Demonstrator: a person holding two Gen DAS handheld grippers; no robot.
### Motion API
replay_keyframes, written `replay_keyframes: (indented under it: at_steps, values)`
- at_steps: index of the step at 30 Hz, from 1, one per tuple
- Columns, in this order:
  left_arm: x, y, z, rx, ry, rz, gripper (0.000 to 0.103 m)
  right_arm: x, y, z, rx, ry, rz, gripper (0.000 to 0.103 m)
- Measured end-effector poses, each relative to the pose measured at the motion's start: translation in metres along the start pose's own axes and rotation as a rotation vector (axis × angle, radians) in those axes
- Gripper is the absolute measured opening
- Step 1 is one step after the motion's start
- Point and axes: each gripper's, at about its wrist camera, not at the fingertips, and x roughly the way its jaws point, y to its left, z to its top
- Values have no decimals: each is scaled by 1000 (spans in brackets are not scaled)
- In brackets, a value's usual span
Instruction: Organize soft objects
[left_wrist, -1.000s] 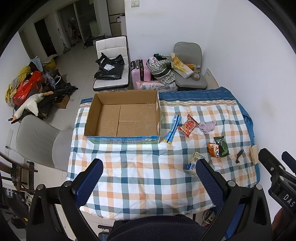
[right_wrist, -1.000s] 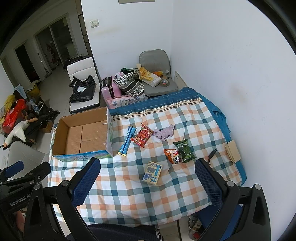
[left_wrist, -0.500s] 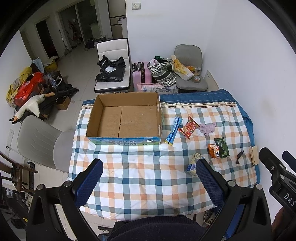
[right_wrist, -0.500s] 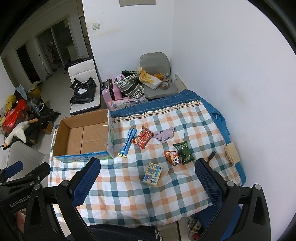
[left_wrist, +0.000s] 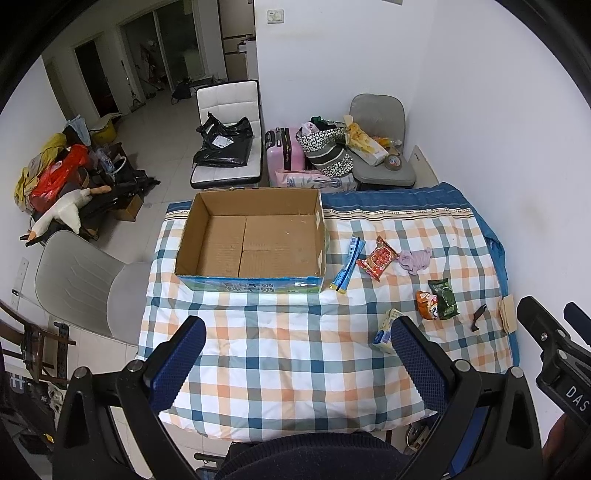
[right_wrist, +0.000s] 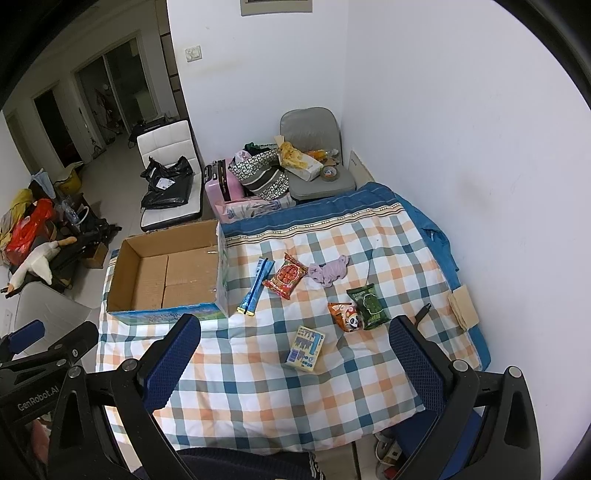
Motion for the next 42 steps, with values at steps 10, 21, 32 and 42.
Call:
replay_keyframes:
  at_steps: [10, 21, 32, 42]
  values:
    - [-1, 0, -1, 1, -1, 0, 103, 0, 0, 0, -4, -3, 4, 103]
    - [-1, 1, -4, 3, -6, 0, 103, -3, 1, 0, -6, -11, 6, 103]
    - [-1, 2, -5, 3, -2, -3, 103, -3, 2, -4, -4, -12, 9, 103]
    - [36, -20, 38, 17, 29, -53, 103, 42, -23, 2, 77, 61, -5, 103]
